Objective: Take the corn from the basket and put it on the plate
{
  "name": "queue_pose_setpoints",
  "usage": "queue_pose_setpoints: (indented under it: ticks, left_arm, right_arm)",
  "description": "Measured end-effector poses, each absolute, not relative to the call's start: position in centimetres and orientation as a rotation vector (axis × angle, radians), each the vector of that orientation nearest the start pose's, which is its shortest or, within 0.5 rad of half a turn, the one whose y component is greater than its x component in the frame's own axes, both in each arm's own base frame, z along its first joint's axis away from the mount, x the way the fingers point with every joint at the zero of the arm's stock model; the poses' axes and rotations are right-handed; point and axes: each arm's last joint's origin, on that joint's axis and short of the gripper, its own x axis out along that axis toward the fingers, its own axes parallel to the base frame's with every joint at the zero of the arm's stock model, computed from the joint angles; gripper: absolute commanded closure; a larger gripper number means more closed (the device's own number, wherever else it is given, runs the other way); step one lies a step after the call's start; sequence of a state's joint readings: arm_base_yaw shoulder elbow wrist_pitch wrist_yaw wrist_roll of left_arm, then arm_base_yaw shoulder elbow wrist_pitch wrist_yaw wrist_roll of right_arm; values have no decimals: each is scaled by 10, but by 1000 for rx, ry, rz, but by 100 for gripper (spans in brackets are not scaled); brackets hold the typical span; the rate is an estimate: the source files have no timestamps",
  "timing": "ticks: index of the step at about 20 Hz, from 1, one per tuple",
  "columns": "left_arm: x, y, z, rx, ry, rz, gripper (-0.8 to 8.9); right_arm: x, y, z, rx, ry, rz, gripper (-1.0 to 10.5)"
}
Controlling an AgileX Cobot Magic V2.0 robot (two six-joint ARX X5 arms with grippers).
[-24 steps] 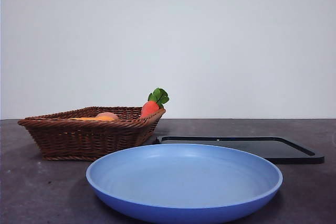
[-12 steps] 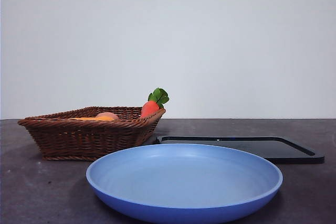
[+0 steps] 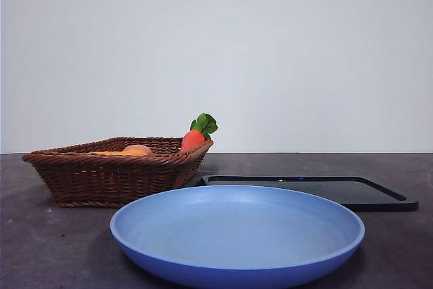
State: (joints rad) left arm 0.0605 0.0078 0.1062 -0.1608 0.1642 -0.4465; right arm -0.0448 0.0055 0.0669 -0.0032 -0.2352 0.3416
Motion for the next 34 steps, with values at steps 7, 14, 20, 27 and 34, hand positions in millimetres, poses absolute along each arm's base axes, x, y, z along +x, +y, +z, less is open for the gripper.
queue_pose_setpoints:
  ticks: [7, 14, 20, 27, 34]
  left_arm:
    - [83, -3, 233, -458, 77, -193, 809]
    - [87, -6, 278, -377, 180, -303, 809]
    - [101, -9, 296, -333, 360, -427, 809]
    - [114, -12, 300, -305, 525, -522, 809]
    - [116, -18, 292, -274, 621, -576, 809]
  right_arm:
    - [80, 4, 230, 346, -7, 209, 945]
    - [78, 6, 272, 280, 132, 282, 945]
    - [87, 10, 295, 215, 331, 403, 945]
    - [98, 16, 306, 130, 555, 530, 945]
    - [108, 27, 298, 80, 701, 633, 945]
